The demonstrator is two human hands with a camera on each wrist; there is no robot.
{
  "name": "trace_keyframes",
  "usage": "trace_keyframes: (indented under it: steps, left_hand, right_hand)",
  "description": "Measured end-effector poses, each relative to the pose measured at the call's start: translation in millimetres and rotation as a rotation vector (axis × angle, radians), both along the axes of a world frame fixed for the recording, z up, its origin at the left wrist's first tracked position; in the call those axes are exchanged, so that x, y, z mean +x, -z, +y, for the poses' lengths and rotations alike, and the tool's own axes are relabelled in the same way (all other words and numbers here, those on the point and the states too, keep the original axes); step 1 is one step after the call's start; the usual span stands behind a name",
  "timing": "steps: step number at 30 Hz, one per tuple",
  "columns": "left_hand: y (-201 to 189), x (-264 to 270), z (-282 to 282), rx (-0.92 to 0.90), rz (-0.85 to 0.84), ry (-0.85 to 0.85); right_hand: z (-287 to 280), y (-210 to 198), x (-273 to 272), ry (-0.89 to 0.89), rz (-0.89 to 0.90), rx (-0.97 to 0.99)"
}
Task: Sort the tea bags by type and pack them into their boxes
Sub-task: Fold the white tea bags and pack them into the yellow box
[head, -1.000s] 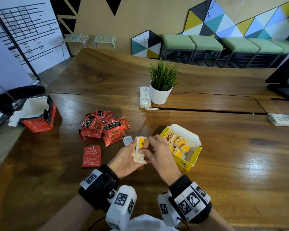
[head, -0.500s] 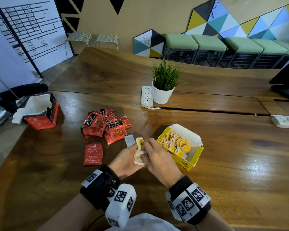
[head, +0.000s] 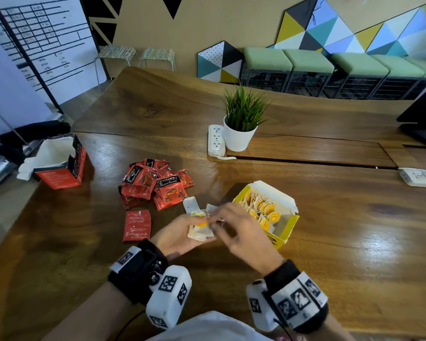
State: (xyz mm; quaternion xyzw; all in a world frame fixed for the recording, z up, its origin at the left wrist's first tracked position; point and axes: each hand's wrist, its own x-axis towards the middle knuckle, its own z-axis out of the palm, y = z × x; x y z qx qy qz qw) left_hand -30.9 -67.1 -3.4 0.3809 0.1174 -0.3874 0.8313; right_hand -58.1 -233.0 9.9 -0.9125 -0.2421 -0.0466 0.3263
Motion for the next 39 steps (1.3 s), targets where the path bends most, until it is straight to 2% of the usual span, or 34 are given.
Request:
trace_keyframes:
  steps: [2, 3, 5, 7, 12, 15, 18, 21, 26, 31, 33, 37, 39]
  left_hand:
    - [-3.8, 3.0, 9.4, 0.074, -0.044, 0.128]
    - [-7.1, 3.7, 12.5, 0.115, -0.073, 0.207]
    - [-15.3, 4.9, 16.8, 0.184, -0.13, 0.348]
    - [-20.2, 6.3, 20.4, 0.232, -0.169, 0.46]
    - [-19.5, 7.3, 35.1, 0.265, -0.17, 0.625]
    - [-16.8, 5.9, 43.0, 0.29, -0.192, 0.709]
    - [-13.4, 7.4, 50.0, 0.314, -0.22, 0.736]
    - [-11.1, 9.3, 54.5, 0.366, -0.212, 0.721]
    - [1.6, 4.1, 55.9, 0.375, -0.191, 0.619]
    - [13.0, -2.8, 40.8, 0.306, -0.029, 0.298]
    - [15.5, -4.3, 33.7, 0.205, 0.022, 0.2]
    - [21.6, -2.6, 21.8, 0.092, 0.033, 0.057]
    - [22.5, -1.8, 14.5, 0.008, 0.068, -0.027]
  right_hand:
    - [-13.0, -4.6, 8.6, 0.068, 0.075, 0.174]
    - [-16.8, -5.9, 12.0, 0.05, 0.158, 0.201]
    - [-15.8, -4.9, 16.4, -0.07, 0.351, 0.167]
    - [-10.3, 2.9, 18.0, -0.178, 0.46, 0.154]
    - [-1.1, 15.7, 12.2, -0.297, 0.812, 0.407]
    - [-0.3, 20.7, 7.2, -0.286, 0.891, 0.432]
    - [-6.7, 26.1, 7.2, -0.208, 0.872, 0.458]
    - [-16.2, 29.6, 9.7, -0.06, 0.84, 0.527]
    - [-21.1, 26.8, 11.0, 0.052, 0.807, 0.602]
    - [-8.3, 20.5, 9.2, 0.227, 1.052, 1.04]
    - [-2.5, 14.2, 10.0, 0.223, 1.064, 1.117]
    - [9.8, 6.6, 11.4, 0.202, 0.947, 1.105]
    - [17.4, 10.4, 9.5, 0.215, 0.886, 1.025]
